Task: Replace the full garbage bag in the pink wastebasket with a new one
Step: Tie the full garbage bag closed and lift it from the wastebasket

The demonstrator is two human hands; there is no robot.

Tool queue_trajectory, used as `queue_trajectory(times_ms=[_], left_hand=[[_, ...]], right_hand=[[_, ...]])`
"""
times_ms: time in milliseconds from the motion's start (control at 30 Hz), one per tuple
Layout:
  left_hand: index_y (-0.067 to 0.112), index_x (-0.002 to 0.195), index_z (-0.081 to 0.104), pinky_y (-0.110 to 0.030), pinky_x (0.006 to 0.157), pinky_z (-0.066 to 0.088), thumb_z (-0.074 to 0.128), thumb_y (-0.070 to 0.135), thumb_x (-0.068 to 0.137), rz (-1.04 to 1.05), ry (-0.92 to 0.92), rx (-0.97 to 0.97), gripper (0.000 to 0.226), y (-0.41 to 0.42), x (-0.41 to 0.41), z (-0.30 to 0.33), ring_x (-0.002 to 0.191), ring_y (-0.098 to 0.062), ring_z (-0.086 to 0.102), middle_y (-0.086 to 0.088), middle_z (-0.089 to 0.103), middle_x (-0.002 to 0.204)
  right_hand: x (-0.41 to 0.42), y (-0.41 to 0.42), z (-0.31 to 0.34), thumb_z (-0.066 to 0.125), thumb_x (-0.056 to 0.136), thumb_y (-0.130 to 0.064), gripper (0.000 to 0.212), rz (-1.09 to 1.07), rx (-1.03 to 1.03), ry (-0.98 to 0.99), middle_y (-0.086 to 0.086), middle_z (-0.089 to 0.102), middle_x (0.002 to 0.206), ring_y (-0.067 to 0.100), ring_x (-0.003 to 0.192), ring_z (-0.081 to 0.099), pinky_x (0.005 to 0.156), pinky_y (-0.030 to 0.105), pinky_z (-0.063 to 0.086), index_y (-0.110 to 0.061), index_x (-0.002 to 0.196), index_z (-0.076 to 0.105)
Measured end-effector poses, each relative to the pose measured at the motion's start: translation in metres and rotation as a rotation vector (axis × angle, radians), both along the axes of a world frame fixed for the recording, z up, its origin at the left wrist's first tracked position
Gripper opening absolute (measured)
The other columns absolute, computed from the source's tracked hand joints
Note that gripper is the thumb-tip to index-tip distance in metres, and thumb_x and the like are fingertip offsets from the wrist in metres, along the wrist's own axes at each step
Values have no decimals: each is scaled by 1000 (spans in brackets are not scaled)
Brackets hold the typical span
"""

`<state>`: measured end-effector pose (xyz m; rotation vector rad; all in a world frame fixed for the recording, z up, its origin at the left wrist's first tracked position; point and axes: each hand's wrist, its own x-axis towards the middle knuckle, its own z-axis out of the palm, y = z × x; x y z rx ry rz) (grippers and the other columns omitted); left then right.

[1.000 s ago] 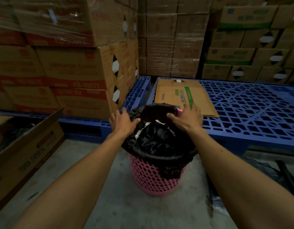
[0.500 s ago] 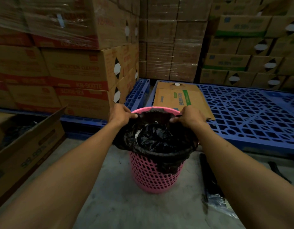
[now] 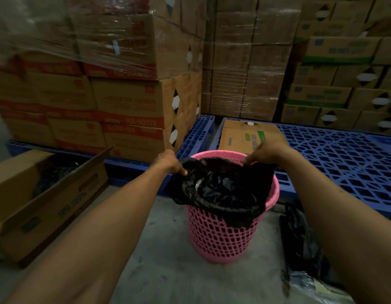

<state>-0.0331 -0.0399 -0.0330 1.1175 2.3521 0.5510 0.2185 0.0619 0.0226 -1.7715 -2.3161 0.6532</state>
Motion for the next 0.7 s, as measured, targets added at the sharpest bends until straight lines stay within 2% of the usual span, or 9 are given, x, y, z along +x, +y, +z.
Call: queue_trajectory(times_ms=[133, 200, 267, 367, 433, 467, 533, 633, 700], left_hand=[[-2, 126, 55, -44, 100, 50, 85, 38, 75, 29, -85, 54, 72, 0, -4, 1, 119, -36, 57, -15, 58, 130], [0, 139, 45, -46, 106, 44, 79, 43, 80, 11, -193, 2, 80, -4, -1, -2, 129, -37, 48, -15, 48, 144], [0, 146, 36, -50, 109, 41, 75, 39, 86, 20, -312, -44, 81, -9, 2, -4, 132, -37, 46, -17, 44, 148], [-6, 136, 49, -47, 92, 54, 81, 22, 82, 106, -449, 96, 69, -10, -2, -5, 111, -34, 63, -19, 61, 129], [-8, 121, 62, -38, 72, 57, 79, 9, 82, 181, -501, 295, 46, -5, -5, 0, 81, -27, 68, -18, 68, 100], [-7, 116, 65, -37, 68, 58, 76, 5, 84, 205, -545, 379, 37, -2, -4, 5, 68, -23, 65, -16, 67, 90], [-3, 107, 70, -35, 71, 59, 74, 5, 84, 218, -626, 495, 25, 1, -1, 20, 63, -18, 62, -15, 69, 88], [7, 93, 76, -34, 78, 55, 78, 10, 80, 164, -479, 525, 14, 6, 7, 52, 76, -17, 66, -11, 73, 94], [5, 97, 76, -31, 76, 50, 76, 7, 82, 54, -317, 477, 15, 9, 15, 72, 86, -16, 66, -8, 72, 94]], right_hand=[[-7, -7, 5, 81, 82, -38, 44, -8, -8, -197, 9, 60, 91, 26, 84, 59, 69, 34, 50, -4, 101, 60], [-10, -7, 8, 83, 80, -34, 37, 1, 103, -119, 8, 67, 95, 20, 73, 60, 57, 27, 47, -6, 101, 72], [-13, -4, 11, 80, 81, -27, 19, 32, 205, 18, 4, 74, 98, 15, 73, 62, 60, 23, 44, -15, 96, 80], [-14, -7, 12, 70, 89, -18, 13, 60, 302, 99, -2, 73, 98, 9, 72, 56, 54, 20, 38, -25, 93, 81], [-13, -8, 9, 67, 91, -16, 16, 58, 374, 91, -1, 72, 97, 13, 75, 55, 48, 17, 33, -25, 94, 80], [-13, -9, 8, 67, 91, -16, 17, 54, 398, 89, -1, 70, 95, 14, 76, 55, 47, 17, 32, -25, 95, 80], [-12, -9, 8, 66, 91, -16, 17, 41, 406, 110, -1, 69, 91, 14, 71, 55, 46, 19, 32, -27, 94, 79], [-13, -10, 11, 64, 91, -16, 17, 20, 349, 200, 0, 72, 93, 9, 64, 56, 44, 21, 33, -27, 94, 77], [-11, -8, 13, 63, 92, -13, 16, -8, 283, 327, -1, 71, 95, 11, 71, 59, 45, 19, 34, -20, 96, 77]])
